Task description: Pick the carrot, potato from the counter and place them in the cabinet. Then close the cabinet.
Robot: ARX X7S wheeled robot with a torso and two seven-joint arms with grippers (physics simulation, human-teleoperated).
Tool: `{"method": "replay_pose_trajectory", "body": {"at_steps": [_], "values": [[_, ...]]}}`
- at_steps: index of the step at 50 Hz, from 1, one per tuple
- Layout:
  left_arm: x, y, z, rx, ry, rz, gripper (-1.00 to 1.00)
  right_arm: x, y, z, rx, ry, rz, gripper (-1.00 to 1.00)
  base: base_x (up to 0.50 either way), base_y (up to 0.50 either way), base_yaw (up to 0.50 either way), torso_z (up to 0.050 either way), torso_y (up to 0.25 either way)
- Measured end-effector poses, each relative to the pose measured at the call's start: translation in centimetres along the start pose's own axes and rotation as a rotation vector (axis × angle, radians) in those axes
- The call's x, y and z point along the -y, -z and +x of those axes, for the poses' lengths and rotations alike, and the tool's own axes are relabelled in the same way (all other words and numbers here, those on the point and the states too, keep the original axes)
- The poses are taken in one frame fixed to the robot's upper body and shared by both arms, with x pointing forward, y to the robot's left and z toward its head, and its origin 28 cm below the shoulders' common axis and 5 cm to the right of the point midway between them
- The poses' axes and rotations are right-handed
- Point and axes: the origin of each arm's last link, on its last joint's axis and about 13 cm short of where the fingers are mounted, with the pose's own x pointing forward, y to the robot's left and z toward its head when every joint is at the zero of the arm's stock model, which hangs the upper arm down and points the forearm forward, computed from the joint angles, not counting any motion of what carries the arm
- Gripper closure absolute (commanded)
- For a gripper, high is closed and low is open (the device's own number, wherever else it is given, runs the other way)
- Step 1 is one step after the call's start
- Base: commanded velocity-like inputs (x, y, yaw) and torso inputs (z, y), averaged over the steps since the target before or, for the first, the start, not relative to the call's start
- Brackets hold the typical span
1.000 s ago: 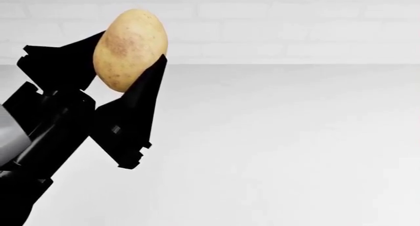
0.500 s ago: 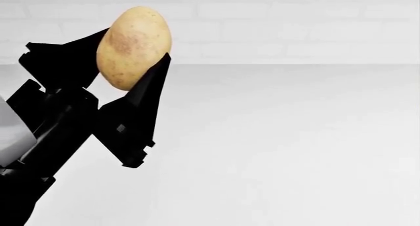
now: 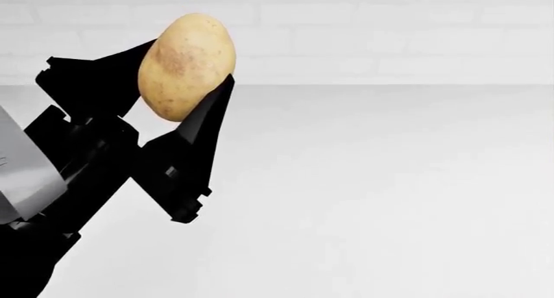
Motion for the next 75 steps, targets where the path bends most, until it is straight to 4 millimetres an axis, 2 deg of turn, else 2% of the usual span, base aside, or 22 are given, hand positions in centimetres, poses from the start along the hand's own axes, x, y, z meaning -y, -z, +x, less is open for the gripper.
{"method": "replay_pose_trajectory", "body": {"at_steps": [21,36,41,57,66,75], "values": [[0.1,-1.1,0.6,0.034,-0.001,0.016,1.0,0.3,3.7,-2.6,-0.049,-0.022,0.066,-1.0,0.0,0.0,0.0,0.0,0.0],[0.2,-2.0,1.2,0.059,-0.012,0.027,1.0,0.5,6.2,-4.1,0.028,-0.012,-0.024,-1.0,0.0,0.0,0.0,0.0,0.001],[0.2,-3.5,1.7,0.093,-0.023,0.038,1.0,0.6,6.7,-4.3,0.041,-0.008,-0.042,-1.0,0.0,0.0,0.0,0.0,0.0],[0.4,-10.3,4.7,0.203,-0.031,0.133,1.0,0.9,7.7,-4.5,0.05,-0.012,-0.055,-1.0,0.0,0.0,0.0,0.0,0.0],[0.0,-12.9,6.6,0.193,-0.034,0.175,1.0,1.0,7.7,-4.4,0.049,-0.02,-0.068,-1.0,0.0,0.0,0.0,0.0,0.0],[-0.9,-14.6,8.6,0.179,-0.05,0.199,1.0,1.0,7.8,-4.2,0.048,-0.03,-0.072,-1.0,0.0,0.0,0.0,0.0,0.0]]}}
